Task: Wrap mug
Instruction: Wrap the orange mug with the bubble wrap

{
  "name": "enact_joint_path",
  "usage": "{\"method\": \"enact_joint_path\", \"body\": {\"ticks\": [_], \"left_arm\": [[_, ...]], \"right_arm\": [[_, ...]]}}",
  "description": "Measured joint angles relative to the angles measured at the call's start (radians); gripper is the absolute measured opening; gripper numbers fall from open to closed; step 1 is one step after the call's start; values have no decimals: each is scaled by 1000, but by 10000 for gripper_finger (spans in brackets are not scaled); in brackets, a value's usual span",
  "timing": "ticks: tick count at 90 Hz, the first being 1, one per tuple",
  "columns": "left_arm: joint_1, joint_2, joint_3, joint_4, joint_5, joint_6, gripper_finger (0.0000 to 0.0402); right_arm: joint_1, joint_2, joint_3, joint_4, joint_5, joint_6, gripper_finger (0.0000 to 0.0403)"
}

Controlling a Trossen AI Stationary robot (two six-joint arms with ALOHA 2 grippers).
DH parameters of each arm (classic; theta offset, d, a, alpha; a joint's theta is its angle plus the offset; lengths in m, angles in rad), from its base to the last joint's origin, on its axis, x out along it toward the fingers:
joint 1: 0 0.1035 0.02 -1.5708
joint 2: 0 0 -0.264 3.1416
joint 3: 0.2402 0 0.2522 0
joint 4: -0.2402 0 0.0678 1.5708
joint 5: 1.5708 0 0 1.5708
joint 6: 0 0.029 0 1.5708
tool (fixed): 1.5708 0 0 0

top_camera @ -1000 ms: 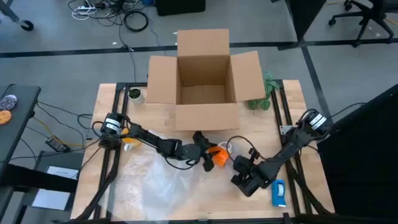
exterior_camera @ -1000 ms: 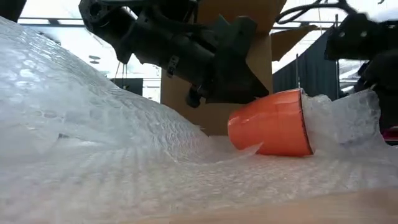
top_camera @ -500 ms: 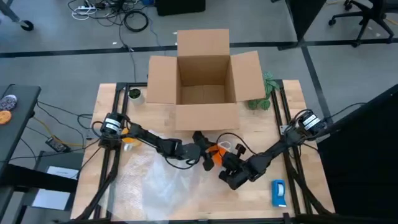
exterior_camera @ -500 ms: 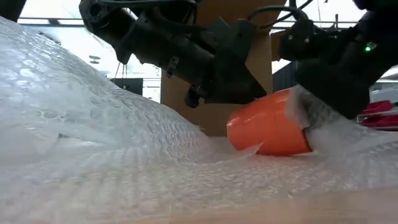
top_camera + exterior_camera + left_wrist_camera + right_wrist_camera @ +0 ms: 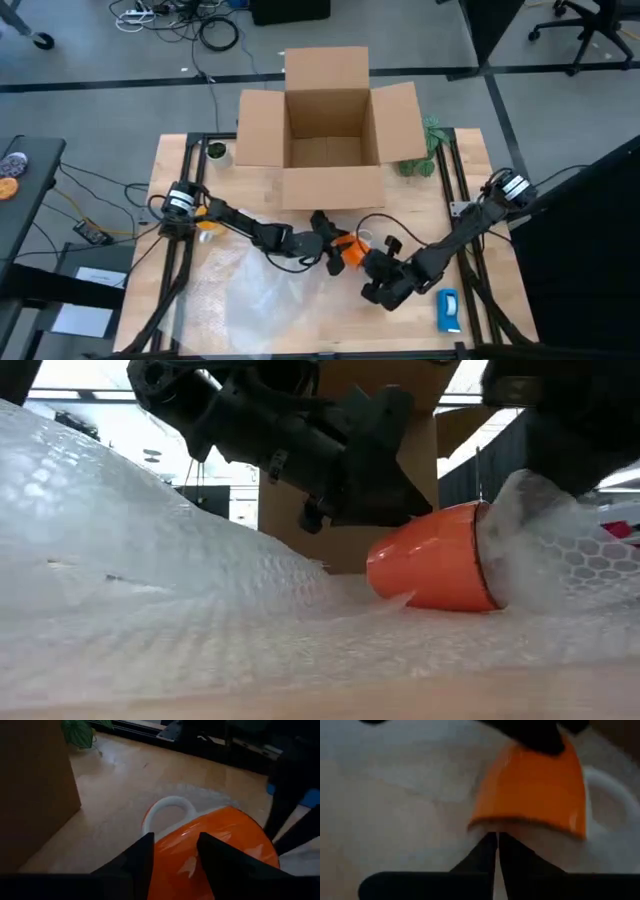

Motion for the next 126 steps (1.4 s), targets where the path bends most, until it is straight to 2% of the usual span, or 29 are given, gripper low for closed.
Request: {"method": "enact_joint_path", "body": {"ticks": [6, 11, 22, 34, 61, 99, 118, 126], "left_arm": [[0, 0, 0, 0, 0, 0, 142], [0, 0, 0, 0, 0, 0, 142], [0, 0, 0, 1, 0, 0, 142], [0, 0, 0, 4, 0, 0, 142], [0, 0, -1, 1, -2, 1, 142], [0, 0, -1, 0, -2, 2, 142], [2, 0, -1, 0, -11, 2, 142], [2, 0, -1, 0, -11, 2, 142]], "right_arm": [[13, -5, 0, -71, -85, 54, 0], [33, 3, -6, -117, -114, 104, 0], [76, 44, -44, -125, -109, 194, 0], [82, 108, -76, -57, -46, 231, 0], [24, 130, -63, 47, 149, 143, 0], [-3, 122, 53, 57, 143, -49, 0], [-34, 142, 55, 15, 267, -78, 0], [-56, 170, 46, 14, 279, -75, 0]]}}
